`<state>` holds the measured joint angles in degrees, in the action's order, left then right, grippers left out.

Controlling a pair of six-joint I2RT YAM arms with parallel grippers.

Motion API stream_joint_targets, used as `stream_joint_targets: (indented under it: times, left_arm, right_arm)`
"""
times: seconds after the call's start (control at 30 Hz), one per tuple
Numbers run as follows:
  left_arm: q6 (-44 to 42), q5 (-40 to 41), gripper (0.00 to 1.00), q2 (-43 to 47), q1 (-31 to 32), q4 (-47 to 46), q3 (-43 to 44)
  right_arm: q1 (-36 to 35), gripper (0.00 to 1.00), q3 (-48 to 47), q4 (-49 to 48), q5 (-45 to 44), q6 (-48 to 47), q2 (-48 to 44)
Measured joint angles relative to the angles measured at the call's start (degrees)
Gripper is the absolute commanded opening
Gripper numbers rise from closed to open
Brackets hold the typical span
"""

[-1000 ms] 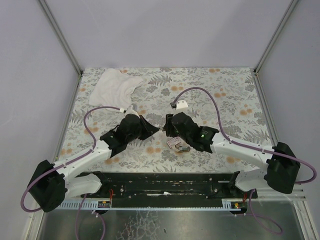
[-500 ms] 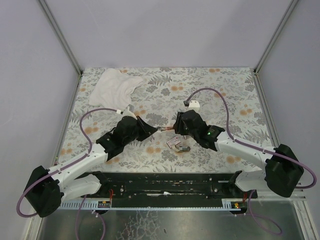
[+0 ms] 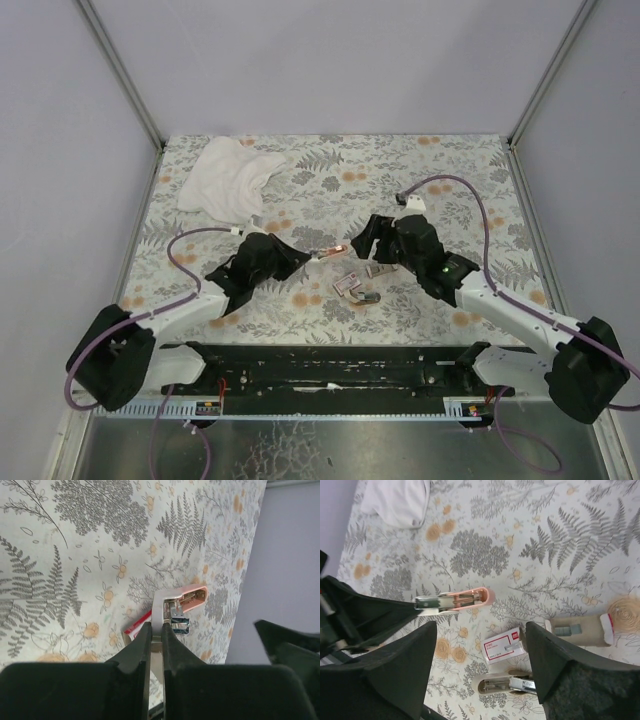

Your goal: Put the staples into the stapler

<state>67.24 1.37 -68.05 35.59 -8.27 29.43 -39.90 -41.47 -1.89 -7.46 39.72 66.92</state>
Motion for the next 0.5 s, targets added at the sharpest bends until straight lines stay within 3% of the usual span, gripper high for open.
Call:
stream_joint_targets:
  times: [0.3,0.5]
  left_arm:
    - [4.11,1.62,0.0,-11.82,-0.61,-19.52,-4.15]
    - [4.66,2.89,0.0,-17.29,0.02,-27.45,-4.83]
  right_arm:
    - [4.66,0.83,0.63,0.11,2.82,-3.17,-3.67]
    - [6.56,0.84,3.56,0.35,5.64,-4.04,-4.57]
